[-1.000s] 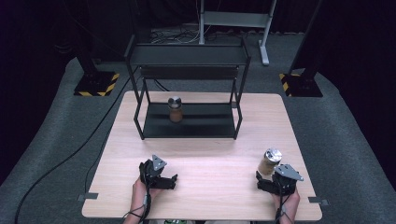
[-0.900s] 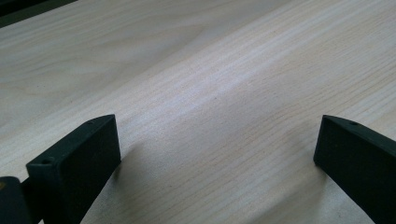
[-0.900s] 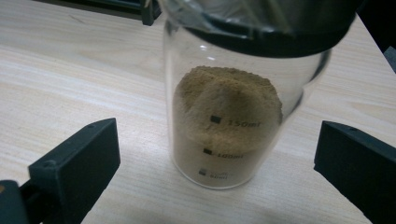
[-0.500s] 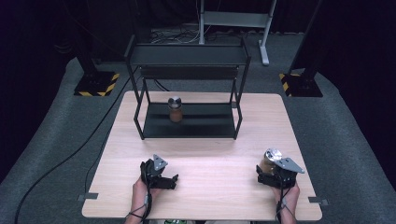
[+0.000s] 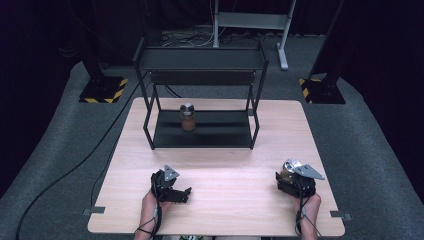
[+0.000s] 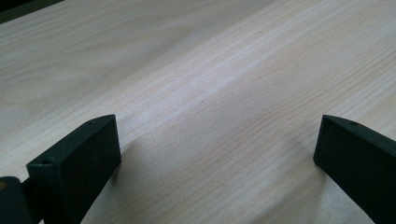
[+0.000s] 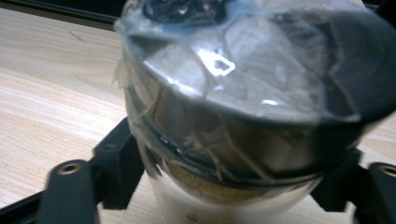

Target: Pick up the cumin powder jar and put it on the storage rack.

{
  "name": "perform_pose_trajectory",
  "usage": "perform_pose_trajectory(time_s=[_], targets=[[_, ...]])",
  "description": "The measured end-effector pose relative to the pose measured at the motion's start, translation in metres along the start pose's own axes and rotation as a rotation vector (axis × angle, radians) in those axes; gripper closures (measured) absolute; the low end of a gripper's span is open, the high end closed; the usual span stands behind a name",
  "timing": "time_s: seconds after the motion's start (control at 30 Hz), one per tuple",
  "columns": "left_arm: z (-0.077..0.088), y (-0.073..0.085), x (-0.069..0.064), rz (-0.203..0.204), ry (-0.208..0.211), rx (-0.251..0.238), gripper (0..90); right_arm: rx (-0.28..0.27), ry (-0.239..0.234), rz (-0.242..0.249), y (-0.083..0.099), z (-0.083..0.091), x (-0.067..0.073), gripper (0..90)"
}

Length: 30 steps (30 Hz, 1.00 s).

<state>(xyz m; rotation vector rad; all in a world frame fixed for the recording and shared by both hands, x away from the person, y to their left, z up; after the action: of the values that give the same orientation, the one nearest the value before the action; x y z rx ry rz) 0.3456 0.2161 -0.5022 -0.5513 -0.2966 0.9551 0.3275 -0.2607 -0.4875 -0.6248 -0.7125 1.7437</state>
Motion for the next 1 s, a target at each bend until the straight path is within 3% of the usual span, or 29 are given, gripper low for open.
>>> perform_pose_trajectory(time_s=[0.37, 1.0], targets=[[0.0, 0.0, 0.0, 0.001, 0.002, 0.001, 0.1, -0.026, -0.019, -0.006, 0.001, 0.007, 0.0, 29.8], [0.0, 0.0, 0.0, 0.001, 0.002, 0.002, 0.1, -0.073, -0.044, 0.039, -0.023, 0.026, 0.01, 29.8]])
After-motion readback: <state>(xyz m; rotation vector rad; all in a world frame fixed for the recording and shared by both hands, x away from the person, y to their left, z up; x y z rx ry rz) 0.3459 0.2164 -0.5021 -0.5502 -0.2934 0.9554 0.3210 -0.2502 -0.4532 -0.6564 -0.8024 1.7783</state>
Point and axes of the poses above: each handheld gripper's, and its own axes: z roughly backward along the jaws, y roughly out of its underside, x roughly to its left, the point moved 9 cm from there along -z, roughly forward along the jaws, and after that the axes turned 12 degrees about x, right-handed, at the moved point
